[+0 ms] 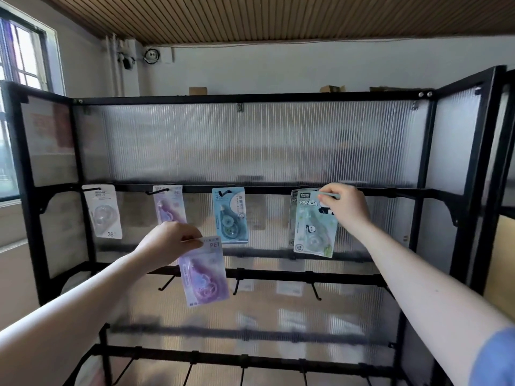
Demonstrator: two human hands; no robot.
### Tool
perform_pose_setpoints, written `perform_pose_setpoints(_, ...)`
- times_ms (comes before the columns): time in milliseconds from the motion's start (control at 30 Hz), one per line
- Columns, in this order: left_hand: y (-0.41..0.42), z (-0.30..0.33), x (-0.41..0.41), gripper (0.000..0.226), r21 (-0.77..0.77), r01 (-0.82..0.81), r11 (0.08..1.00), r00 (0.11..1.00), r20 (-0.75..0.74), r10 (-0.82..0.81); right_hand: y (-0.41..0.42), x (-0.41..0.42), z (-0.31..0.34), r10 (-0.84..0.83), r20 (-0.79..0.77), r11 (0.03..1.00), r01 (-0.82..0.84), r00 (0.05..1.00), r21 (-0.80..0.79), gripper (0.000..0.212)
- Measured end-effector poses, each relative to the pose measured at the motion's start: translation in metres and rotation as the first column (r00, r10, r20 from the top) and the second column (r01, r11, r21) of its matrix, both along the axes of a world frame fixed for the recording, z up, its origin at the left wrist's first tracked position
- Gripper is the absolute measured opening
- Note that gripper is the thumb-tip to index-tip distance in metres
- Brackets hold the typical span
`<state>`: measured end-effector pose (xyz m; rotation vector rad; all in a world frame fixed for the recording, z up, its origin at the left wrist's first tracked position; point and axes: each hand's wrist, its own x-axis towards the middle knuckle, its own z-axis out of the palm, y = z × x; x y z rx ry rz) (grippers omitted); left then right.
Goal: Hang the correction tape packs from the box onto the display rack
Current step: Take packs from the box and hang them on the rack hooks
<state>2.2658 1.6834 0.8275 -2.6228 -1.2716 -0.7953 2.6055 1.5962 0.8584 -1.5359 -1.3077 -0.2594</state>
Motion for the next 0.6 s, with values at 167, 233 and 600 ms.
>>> perform_pose_setpoints(167,0.009,0.004,0.002,0.018,-0.021,-0.024,0.999,1.000,-0.009,0.024,0.013,0.004,0.005,0.049,0.002,0.999,-0.049,0.999,0.004,0.012)
perform_pose_setpoints(233,0.012,0.005,0.003,0.019,-0.021,-0.033,0.999,0.999,-0.017,0.032,0.016,0.004,0.006,0.079,-0.002,0.997,-0.079,0.997,0.000,0.014)
perform_pose_setpoints(600,0.020,0.003,0.002,0.021,-0.022,-0.044,0.999,0.998,-0.044,0.043,0.026,0.009,0.002,0.085,0.083,0.992,-0.076,0.993,-0.104,0.023)
